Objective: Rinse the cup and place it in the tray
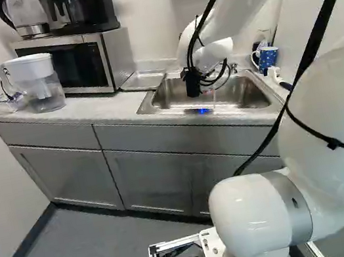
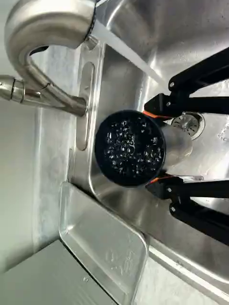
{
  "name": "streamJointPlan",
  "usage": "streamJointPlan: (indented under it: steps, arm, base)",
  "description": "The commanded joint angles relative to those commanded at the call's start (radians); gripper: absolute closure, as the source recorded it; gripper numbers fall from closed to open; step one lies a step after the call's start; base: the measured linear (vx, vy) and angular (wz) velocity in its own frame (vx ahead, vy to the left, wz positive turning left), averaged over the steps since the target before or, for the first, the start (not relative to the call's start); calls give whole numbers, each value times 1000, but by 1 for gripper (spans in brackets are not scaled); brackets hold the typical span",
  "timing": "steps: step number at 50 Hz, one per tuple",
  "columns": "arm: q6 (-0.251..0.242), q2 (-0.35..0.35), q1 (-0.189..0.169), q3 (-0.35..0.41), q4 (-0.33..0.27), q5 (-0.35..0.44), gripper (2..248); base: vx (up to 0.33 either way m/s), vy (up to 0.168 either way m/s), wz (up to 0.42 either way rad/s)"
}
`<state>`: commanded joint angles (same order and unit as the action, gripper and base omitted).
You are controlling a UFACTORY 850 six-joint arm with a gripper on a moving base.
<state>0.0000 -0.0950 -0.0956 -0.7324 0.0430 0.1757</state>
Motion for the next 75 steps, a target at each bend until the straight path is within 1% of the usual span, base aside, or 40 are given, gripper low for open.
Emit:
streamJointPlan:
  steps: [8, 32, 69, 75]
  arm:
    - [0, -4, 14, -15, 0, 0, 125]
    - [0, -43, 17, -32, 0, 0, 125]
    - [0, -24, 36, -131, 0, 0, 125]
    - [0, -26, 37, -134, 0, 0, 125]
  base:
    - [0, 0, 0]
    - [0, 0, 0]
    - [0, 0, 0]
    - [0, 0, 0]
